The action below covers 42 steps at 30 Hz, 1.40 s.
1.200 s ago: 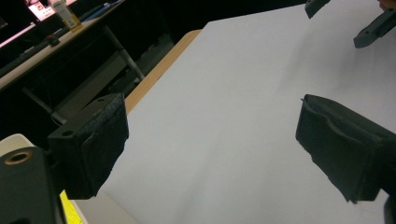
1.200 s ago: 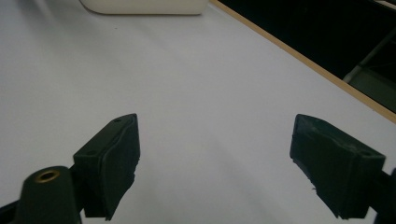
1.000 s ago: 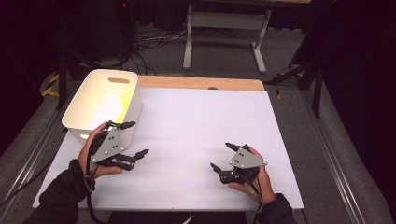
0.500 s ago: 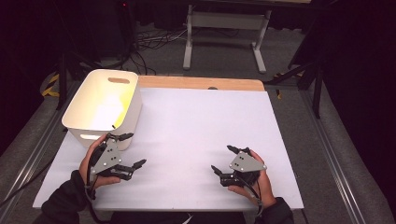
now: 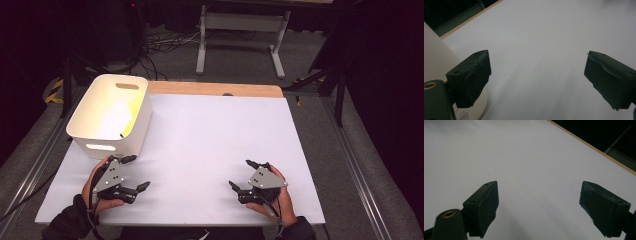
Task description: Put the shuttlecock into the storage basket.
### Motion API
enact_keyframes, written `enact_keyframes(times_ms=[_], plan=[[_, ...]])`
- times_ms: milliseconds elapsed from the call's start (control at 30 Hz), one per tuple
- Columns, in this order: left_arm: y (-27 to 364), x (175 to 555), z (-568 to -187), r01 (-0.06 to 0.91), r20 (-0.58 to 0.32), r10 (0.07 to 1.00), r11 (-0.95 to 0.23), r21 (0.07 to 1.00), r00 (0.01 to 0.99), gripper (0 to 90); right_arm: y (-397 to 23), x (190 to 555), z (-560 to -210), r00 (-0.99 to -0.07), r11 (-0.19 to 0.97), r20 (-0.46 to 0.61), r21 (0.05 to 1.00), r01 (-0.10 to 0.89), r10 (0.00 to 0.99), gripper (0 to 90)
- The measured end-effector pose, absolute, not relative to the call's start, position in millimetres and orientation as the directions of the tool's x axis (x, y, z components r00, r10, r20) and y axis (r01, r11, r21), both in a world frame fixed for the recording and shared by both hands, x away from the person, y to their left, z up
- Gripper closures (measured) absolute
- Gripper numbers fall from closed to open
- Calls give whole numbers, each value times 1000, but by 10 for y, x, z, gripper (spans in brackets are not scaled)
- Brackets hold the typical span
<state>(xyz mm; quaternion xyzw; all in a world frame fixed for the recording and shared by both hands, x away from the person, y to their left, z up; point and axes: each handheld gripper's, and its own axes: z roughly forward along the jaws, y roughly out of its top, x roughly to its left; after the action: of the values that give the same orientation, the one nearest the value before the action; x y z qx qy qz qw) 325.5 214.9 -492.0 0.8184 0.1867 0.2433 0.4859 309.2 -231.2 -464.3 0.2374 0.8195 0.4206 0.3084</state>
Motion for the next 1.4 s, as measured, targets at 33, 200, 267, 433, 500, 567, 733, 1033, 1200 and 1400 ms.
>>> enact_keyframes(times_ms=[33,200,267,433,500,567,733,1033,1200,1400], plan=[[2166,3247,-4923,72,214,543,-457,886,812,78,-2312,3090,-4648,-697,534,-305,835,132,649,170],[2279,3191,-4931,96,190,572,-433,896,798,69,-2326,3082,-4647,-697,523,-300,843,126,651,169],[2315,3180,-4928,107,177,581,-421,901,795,69,-2331,3082,-4647,-700,517,-296,847,122,650,168],[2345,3173,-4926,118,171,593,-416,901,787,64,-2352,3073,-4639,-698,508,-294,854,116,653,168],[2340,3175,-4926,117,171,589,-419,900,790,62,-2360,3071,-4634,-696,504,-293,856,114,655,168],[2336,3173,-4920,113,173,584,-421,900,793,58,-2354,3064,-4631,-693,505,-297,856,112,657,168],[2343,3159,-4922,101,174,567,-421,902,805,55,-2320,3053,-4621,-691,514,-307,851,108,654,168],[2356,3162,-4916,98,167,558,-413,905,813,53,-2291,3050,-4627,-692,518,-307,848,113,653,168],[2351,3165,-4915,100,166,556,-416,904,815,53,-2295,3054,-4636,-696,521,-306,846,115,650,168],[2351,3167,-4912,99,164,554,-414,905,816,52,-2295,3055,-4636,-696,521,-305,846,116,650,170]])
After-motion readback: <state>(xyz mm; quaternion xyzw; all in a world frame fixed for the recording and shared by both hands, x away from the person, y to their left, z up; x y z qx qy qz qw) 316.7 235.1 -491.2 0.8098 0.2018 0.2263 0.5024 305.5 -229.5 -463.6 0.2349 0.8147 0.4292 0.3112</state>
